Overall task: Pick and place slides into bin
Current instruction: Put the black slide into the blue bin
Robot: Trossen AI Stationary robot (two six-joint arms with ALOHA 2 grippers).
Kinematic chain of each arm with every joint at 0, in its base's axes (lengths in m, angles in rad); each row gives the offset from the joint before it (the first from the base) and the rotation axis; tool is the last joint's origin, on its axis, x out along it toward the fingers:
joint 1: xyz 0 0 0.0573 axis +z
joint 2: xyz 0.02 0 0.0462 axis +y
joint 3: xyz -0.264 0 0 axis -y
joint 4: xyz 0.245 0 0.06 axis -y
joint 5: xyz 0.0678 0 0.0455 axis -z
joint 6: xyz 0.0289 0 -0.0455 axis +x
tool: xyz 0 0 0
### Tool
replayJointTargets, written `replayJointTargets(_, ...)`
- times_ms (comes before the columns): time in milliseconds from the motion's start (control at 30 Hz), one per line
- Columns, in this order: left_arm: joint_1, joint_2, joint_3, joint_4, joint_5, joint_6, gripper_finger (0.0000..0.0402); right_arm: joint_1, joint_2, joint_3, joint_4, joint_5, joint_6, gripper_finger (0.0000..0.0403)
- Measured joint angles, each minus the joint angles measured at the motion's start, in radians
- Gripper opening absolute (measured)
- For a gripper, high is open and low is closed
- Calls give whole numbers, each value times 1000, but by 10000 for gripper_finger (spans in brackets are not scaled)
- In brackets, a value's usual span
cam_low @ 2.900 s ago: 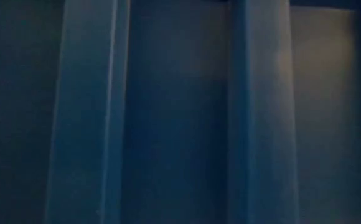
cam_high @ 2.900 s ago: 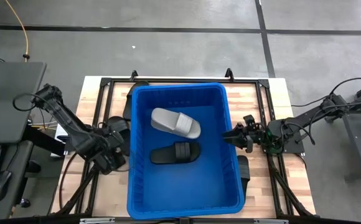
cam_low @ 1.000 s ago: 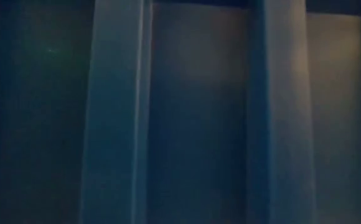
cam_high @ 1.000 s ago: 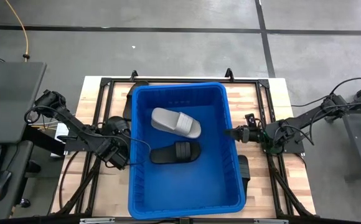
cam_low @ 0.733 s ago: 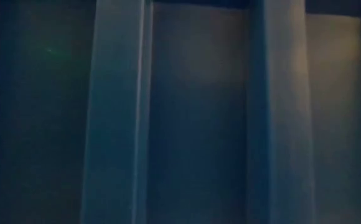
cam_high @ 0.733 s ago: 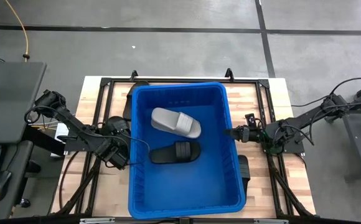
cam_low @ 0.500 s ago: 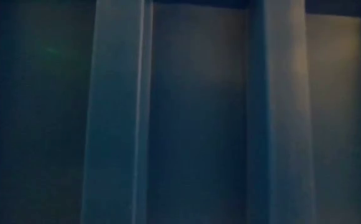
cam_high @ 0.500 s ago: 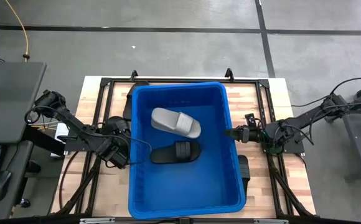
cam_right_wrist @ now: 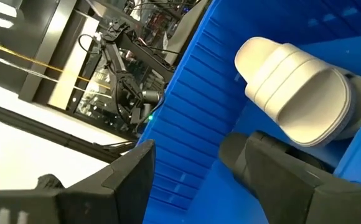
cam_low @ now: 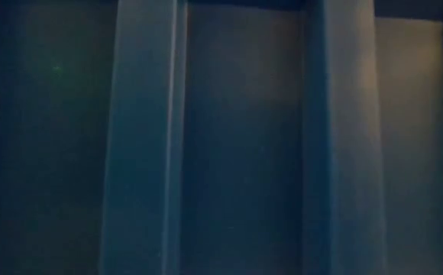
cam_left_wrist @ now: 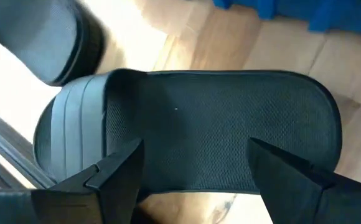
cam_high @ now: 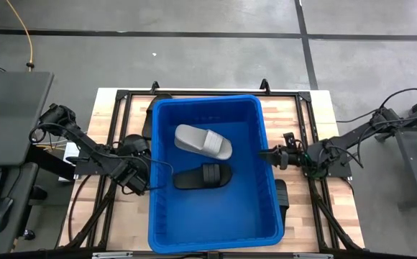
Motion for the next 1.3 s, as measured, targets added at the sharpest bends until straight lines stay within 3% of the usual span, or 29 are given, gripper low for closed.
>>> replayJointTargets(233,-8,-1,2,1,53,189,273,1,0,0,-5,42,-102,236)
replayJointTargets(433,-6,-4,31,-27,59,96,260,2,-1,1,-42,61,-114,236)
replayJointTargets(567,-22,-4,31,-19,157,79,243,2,-1,2,-57,61,-113,236)
replayJointTargets(800,-84,3,30,-17,115,-12,224,2,-1,2,-63,63,-129,238)
replayJointTargets(967,-72,2,-15,-32,119,-156,244,2,-1,2,-66,68,-130,233)
replayJointTargets(1300,-27,3,-14,-12,66,-237,297,1,-1,1,-67,123,-115,232)
